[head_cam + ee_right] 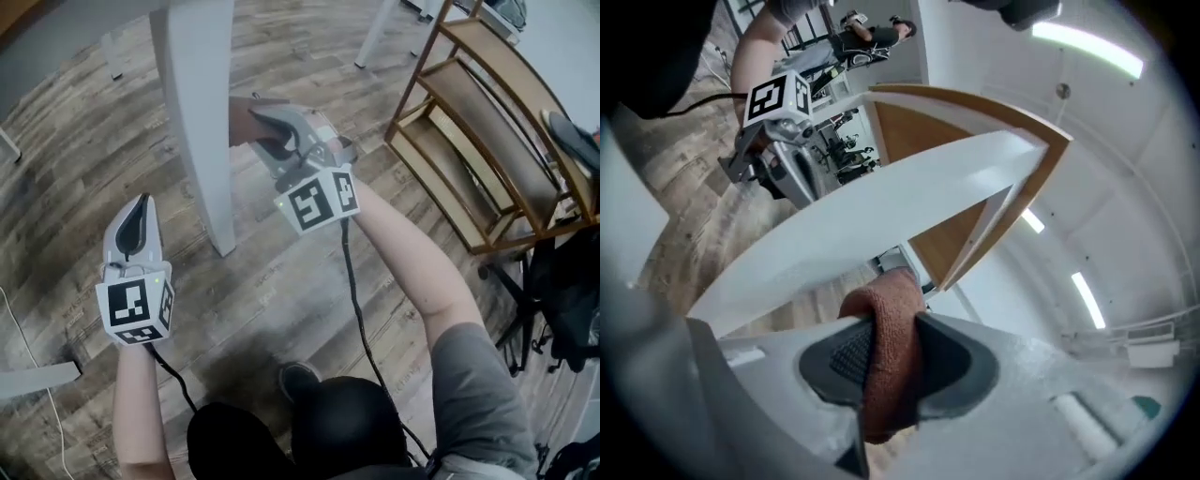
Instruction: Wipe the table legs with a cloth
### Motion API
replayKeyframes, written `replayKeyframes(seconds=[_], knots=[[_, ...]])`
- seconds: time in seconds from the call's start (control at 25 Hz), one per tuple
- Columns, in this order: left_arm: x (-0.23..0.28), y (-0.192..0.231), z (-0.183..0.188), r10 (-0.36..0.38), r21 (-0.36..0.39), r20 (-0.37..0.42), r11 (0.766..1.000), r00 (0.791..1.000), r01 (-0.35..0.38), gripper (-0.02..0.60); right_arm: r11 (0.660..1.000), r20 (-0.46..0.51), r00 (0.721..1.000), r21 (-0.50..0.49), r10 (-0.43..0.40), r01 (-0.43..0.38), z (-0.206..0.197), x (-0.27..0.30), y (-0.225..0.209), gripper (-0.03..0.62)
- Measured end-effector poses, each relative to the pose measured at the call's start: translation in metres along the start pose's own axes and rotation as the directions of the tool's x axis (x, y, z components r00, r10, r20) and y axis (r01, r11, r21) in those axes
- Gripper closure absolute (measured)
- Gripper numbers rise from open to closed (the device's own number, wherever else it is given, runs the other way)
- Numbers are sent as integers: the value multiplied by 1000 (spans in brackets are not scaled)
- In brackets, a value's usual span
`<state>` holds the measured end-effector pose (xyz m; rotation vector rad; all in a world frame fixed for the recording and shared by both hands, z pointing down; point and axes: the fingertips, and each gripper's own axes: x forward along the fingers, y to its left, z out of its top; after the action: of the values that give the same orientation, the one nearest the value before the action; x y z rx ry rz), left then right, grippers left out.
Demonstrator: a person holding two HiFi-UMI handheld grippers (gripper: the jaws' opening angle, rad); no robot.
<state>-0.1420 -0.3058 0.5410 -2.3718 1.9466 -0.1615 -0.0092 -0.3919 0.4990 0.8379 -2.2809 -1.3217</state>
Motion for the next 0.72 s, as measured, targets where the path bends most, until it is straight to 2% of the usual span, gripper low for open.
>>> replayKeyframes(seconds=[0.16,0.28,0.4,0.48,0.72], knots=[[9,6,45,1,5,55,1000,999,-2,561,994,122,987,-6,-109,110,44,9,-96,507],[12,4,67,-8,27,91,1000,996,5,561,992,209,971,-25,-115,123,77,10,-132,507],[12,-2,76,-15,17,113,1000,994,13,561,991,263,963,-93,-64,92,100,9,-136,507],[11,-6,74,-21,11,113,1000,993,20,561,992,277,960,-103,-38,68,105,7,-129,507],[-1,-11,32,-21,-8,49,1000,999,21,561,994,236,970,-100,57,-35,72,12,-69,507]])
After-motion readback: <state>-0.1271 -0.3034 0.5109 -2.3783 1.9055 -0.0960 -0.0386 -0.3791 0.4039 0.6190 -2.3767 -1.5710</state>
